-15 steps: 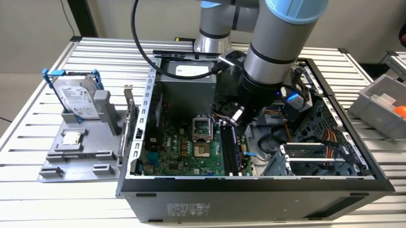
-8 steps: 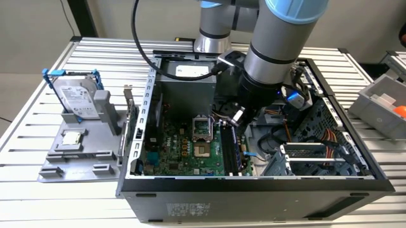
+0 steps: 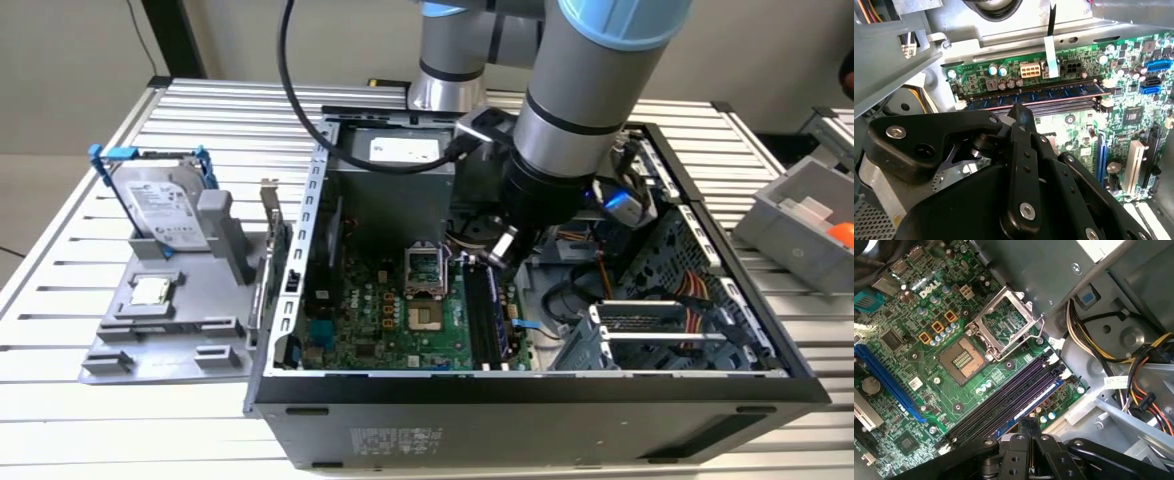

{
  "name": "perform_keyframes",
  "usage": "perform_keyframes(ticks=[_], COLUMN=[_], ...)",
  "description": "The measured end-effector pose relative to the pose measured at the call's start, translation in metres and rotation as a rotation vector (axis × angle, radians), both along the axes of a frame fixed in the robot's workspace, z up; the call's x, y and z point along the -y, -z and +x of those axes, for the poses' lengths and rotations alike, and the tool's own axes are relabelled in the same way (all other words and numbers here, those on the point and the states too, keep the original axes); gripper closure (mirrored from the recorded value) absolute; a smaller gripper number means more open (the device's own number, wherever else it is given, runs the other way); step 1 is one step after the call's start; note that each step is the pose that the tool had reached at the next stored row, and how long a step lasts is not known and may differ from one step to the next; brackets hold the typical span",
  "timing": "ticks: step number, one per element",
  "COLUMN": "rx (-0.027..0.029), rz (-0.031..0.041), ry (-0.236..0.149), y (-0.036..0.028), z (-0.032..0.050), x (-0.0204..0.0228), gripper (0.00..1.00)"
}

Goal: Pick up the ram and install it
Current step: 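Press down the ram until it locks into place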

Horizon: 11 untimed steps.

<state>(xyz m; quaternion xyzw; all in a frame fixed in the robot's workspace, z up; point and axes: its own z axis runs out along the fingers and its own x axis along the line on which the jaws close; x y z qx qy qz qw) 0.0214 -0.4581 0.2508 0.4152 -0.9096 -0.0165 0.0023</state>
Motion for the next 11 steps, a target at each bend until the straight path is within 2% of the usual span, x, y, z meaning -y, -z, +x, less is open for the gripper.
perform_keyframes(ticks=[11], rx=[0.0], rz=[-0.0001], ry=[-0.078], y=[0.0008], z=[0.0], x=[0.0], gripper=[1.0])
